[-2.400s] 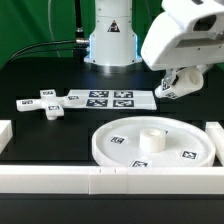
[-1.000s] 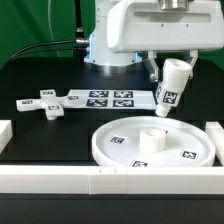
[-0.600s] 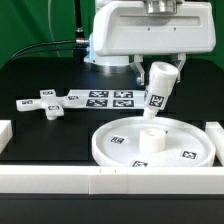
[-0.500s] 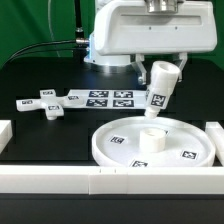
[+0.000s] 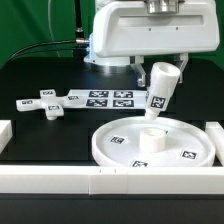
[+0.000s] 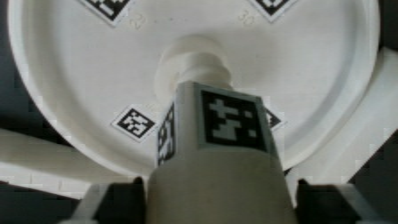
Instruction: Assemble round table
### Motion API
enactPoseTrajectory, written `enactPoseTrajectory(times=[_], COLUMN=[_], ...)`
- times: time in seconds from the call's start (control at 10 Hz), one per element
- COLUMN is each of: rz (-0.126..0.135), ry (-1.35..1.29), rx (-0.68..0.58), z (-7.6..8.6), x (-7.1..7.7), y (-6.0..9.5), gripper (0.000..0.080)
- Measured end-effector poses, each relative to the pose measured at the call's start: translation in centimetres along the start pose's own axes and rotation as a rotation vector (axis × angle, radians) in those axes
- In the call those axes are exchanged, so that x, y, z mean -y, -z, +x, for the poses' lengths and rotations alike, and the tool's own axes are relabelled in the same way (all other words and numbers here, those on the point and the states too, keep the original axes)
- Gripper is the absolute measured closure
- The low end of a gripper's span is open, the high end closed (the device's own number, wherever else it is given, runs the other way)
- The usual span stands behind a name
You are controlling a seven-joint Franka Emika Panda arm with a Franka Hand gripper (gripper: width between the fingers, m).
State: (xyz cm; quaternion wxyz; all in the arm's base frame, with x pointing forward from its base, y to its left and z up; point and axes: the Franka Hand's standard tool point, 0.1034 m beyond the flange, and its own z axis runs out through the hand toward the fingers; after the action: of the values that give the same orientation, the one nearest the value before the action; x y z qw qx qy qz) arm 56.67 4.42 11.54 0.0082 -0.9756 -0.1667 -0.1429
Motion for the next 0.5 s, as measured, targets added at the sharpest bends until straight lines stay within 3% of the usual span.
enactPoseTrajectory(times=[0.1,0.3,0.5], rz=[-0.011,-0.017,-0.061], ry=[0.015,0.017,0.027], rx=[-0.034,-0.047,-0.149], z=[0.92,0.52,0.71], x=[-0.48,-0.46,-1.25], y=[-0.02,-0.26,-0.18], gripper=[0.0393,0.0392,0.0392])
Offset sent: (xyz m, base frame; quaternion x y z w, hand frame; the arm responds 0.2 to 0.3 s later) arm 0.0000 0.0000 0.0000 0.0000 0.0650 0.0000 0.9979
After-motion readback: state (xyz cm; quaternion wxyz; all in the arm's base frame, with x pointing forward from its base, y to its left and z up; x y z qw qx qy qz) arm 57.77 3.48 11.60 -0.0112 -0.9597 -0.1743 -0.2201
